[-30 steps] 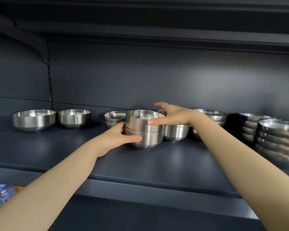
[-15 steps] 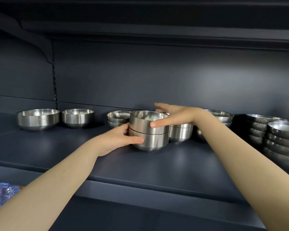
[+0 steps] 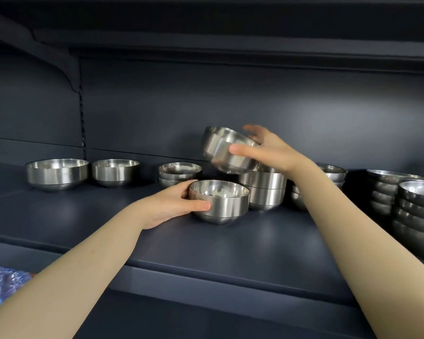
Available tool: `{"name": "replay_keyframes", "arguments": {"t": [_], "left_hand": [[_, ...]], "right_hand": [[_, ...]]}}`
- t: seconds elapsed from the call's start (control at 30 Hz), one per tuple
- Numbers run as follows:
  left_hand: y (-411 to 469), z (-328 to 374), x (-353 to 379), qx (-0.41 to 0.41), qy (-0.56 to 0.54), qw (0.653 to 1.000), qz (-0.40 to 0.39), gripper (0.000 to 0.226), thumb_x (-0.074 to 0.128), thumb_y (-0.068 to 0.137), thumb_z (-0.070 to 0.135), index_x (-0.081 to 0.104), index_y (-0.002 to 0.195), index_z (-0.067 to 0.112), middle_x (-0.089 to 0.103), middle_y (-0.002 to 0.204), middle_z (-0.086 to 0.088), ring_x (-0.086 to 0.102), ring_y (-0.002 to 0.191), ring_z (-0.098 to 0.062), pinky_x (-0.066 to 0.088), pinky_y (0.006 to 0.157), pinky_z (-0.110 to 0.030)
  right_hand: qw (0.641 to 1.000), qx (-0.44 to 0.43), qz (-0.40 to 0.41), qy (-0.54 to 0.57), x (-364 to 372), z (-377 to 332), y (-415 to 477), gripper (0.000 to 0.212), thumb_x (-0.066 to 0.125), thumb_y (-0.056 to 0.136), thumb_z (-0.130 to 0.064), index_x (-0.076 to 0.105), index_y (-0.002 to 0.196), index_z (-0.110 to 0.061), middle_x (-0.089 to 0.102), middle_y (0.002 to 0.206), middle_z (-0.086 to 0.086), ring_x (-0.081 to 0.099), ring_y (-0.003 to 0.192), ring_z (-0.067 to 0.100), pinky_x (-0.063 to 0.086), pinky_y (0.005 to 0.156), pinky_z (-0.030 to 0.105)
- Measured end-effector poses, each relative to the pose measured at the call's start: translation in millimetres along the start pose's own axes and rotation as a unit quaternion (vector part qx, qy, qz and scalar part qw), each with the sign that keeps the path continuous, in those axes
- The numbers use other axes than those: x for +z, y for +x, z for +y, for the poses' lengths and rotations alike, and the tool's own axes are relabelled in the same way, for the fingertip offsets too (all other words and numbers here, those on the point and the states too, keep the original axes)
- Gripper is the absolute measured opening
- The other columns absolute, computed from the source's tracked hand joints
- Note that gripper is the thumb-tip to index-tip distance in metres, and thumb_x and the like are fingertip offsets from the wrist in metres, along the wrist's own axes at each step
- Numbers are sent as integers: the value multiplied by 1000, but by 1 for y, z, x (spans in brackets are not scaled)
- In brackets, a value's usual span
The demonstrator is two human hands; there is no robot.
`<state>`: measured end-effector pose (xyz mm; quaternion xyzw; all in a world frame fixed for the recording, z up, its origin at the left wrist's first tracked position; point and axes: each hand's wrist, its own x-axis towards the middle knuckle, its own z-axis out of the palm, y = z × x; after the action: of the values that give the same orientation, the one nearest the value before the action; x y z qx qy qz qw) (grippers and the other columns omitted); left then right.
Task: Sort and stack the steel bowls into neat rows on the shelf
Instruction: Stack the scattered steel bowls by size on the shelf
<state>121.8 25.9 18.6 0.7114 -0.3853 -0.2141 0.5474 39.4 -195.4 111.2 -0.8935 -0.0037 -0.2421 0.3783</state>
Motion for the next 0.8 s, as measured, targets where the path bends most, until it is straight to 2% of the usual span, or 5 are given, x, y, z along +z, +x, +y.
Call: {"name": "replay_keyframes", "arguments": {"t": [0.13, 0.23, 0.4, 0.63, 0.8], "left_hand": [[1, -1, 0, -5, 5, 1000, 1, 45, 68, 87, 9, 53, 119, 36, 67, 120, 11, 61, 113, -1, 47, 92, -17], [2, -1, 1, -7, 6, 1000, 2, 48, 69, 86, 9, 51, 123, 35, 67, 121, 12, 60, 113, 0, 46, 91, -16], [1, -2, 0, -5, 9, 1000, 3, 46, 68, 87, 8, 53, 122, 35, 68, 119, 12, 61, 113, 0, 45, 97, -18], [3, -4, 0, 0, 13, 1000, 3, 44, 66, 88, 5, 54, 119, 35, 72, 103, 17, 64, 103, 4, 49, 86, -12], [3, -4, 0, -1, 14, 1000, -3, 45, 64, 89, 4, 53, 119, 34, 72, 107, 17, 64, 104, 5, 49, 84, -10]], "right_hand": [[994, 37, 100, 1, -21, 7, 4, 119, 81, 50, -66, 30, 148, -23, 41, 145, -11, 44, 131, 14, 45, 105, 38], [985, 90, 132, -61, -26, 22, 5, 115, 80, 57, -65, 27, 150, -22, 46, 138, -3, 43, 134, 20, 41, 107, 37], [982, 137, 123, -38, -31, 37, 7, 116, 80, 59, -65, 26, 149, -17, 40, 148, 4, 41, 135, 24, 38, 101, 31], [981, 154, 92, -78, -25, 41, 13, 120, 78, 60, -67, 18, 152, -18, 36, 153, 7, 38, 138, 27, 36, 108, 37], [981, 150, 79, -98, -25, 42, 10, 124, 74, 59, -71, 9, 154, -25, 28, 157, 8, 32, 142, 29, 32, 112, 41]]}}
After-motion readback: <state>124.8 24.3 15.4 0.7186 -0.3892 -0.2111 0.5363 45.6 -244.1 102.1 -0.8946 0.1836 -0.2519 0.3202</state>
